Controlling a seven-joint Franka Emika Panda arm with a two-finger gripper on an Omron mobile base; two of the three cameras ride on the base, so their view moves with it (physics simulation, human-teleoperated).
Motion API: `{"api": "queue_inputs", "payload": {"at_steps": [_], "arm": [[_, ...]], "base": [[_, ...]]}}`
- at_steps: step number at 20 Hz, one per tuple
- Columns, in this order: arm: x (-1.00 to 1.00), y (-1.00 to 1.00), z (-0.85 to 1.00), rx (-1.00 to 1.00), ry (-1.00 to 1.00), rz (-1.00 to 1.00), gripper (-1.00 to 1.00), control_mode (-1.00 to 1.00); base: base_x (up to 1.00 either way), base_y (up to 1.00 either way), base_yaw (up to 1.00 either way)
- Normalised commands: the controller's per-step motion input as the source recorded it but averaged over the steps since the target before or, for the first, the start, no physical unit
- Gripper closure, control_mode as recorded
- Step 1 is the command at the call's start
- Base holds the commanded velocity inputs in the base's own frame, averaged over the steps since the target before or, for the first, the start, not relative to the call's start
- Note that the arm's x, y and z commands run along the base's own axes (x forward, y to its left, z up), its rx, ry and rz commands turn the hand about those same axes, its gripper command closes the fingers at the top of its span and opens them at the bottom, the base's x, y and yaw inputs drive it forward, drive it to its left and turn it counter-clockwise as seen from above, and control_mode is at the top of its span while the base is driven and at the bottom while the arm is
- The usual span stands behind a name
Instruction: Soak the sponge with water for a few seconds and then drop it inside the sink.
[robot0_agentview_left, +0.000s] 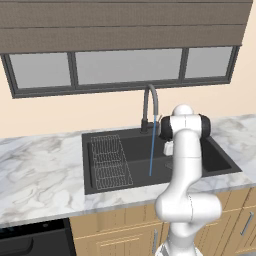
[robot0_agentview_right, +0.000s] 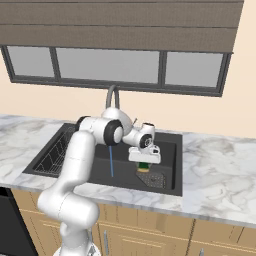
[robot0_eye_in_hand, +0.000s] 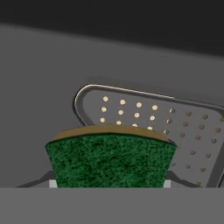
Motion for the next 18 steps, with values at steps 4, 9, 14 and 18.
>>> {"api": "queue_inputs", "payload": {"at_steps": [4,9,14,18], "arm": [[0.38,-0.16,-0.26,0.00,0.00,0.00,1.00,-1.00],[0.02,-0.13,-0.18,0.01,0.00,0.00,1.00,-1.00],[0.00,-0.14,-0.33,0.01,0.00,0.00,1.00,-1.00],[0.09,-0.09,-0.41,0.00,0.00,0.00,1.00,-1.00]], "base": [[0.00,0.00,0.00],[0.00,0.00,0.00],[0.00,0.00,0.00],[0.00,0.00,0.00]]}}
